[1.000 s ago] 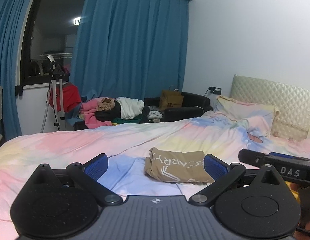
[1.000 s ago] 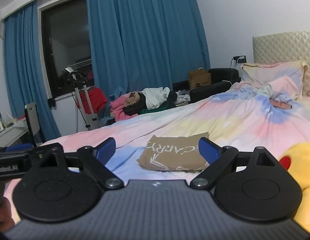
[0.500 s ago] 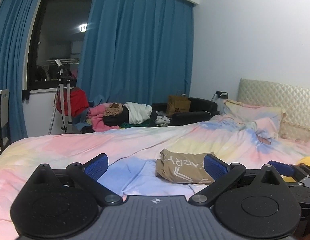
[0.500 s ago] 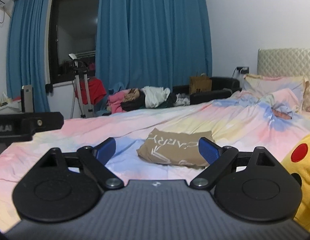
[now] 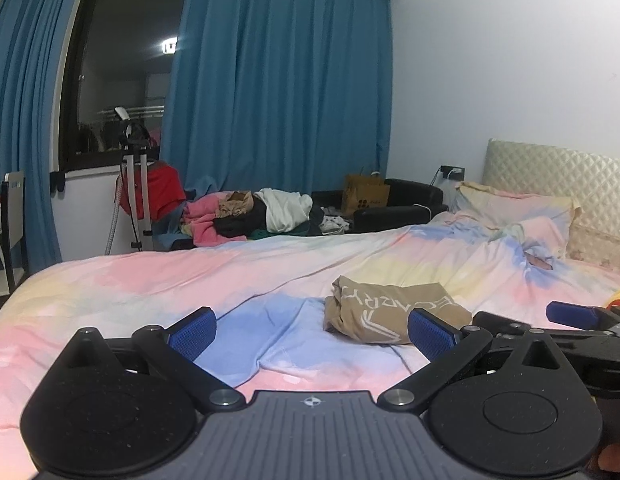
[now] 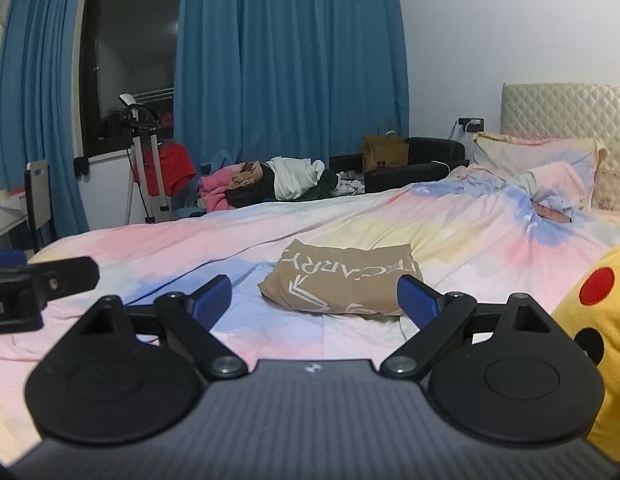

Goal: Fold clothes

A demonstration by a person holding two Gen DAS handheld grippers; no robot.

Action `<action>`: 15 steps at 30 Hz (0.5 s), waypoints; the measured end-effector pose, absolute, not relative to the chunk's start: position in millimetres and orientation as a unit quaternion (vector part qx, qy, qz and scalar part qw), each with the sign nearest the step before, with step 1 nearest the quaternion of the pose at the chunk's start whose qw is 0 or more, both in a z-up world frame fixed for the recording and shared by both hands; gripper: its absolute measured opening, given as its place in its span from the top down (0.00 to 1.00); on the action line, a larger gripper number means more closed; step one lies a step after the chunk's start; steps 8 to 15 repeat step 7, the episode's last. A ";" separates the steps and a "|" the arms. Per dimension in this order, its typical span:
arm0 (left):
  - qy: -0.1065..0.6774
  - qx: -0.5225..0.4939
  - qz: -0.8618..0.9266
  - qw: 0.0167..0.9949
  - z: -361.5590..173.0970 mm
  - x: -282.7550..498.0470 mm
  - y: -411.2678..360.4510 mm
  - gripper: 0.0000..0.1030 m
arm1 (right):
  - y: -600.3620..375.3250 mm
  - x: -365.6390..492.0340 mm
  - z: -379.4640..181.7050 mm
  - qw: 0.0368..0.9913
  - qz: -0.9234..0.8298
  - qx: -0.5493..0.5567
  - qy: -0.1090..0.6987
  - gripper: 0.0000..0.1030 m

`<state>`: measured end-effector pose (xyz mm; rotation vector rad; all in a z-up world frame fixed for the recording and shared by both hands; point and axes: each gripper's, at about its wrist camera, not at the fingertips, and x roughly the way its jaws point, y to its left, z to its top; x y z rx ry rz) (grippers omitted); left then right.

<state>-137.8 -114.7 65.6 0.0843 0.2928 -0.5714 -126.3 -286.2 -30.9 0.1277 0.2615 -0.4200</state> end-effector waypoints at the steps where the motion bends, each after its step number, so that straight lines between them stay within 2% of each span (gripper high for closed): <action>1: 0.142 0.044 -0.281 0.948 65.1 -138.3 -115.7 0.00 | -285.5 -125.6 -31.0 0.967 -0.208 0.061 0.131 0.11; 15: 0.148 0.053 -0.283 0.946 59.9 -137.2 -120.1 0.00 | -287.7 -126.3 -30.9 0.966 -0.211 0.067 0.131 0.11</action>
